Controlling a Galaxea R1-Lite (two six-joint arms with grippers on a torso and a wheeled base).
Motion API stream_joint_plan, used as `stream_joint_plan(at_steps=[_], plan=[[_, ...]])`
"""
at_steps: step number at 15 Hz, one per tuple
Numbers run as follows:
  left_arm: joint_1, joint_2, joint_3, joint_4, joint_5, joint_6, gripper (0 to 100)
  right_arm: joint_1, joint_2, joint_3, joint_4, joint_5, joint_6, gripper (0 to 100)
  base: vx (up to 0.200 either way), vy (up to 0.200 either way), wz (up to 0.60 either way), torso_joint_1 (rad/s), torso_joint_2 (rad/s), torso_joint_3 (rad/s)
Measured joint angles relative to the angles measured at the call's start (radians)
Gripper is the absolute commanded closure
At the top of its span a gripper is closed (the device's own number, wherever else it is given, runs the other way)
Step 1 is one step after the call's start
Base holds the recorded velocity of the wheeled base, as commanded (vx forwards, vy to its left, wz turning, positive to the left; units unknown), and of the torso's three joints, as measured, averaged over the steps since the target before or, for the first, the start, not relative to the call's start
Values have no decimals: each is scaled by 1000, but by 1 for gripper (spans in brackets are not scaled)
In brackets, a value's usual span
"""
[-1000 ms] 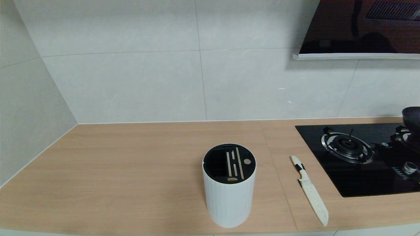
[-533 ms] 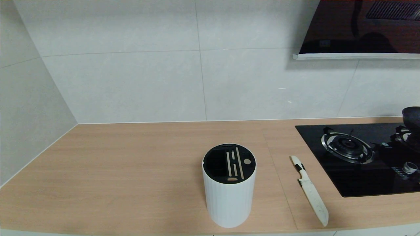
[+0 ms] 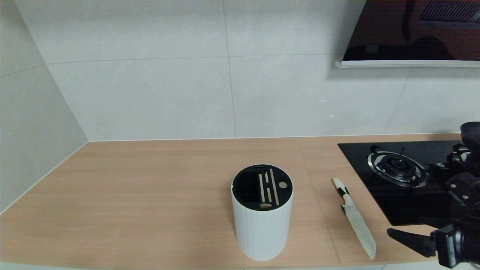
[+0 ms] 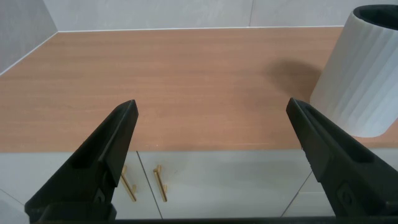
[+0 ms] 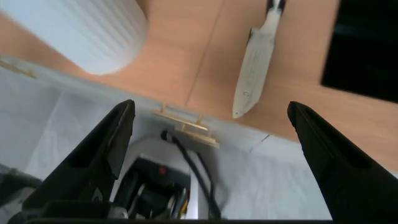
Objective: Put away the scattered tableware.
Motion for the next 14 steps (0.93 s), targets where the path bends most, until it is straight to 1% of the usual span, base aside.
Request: stream_joint_plan(at_steps=[3,7,9,11,14], plan=[[0,0,0,0,0,0,0,6,256,-9,-196,-65,-1,0,0,0,0,0,0,0],[0,0,0,0,0,0,0,32,574,-63,-417,-193,-2,0,0,0,0,0,0,0],[0,0,0,0,0,0,0,42,693,-128,-454,-234,-3,0,0,0,0,0,0,0],[0,0,0,0,0,0,0,46,777,-195,-459,-248,-3,0,0,0,0,0,0,0],[0,0,0,0,0,0,0,47,859,-247,-462,-274,1,0,0,0,0,0,0,0]])
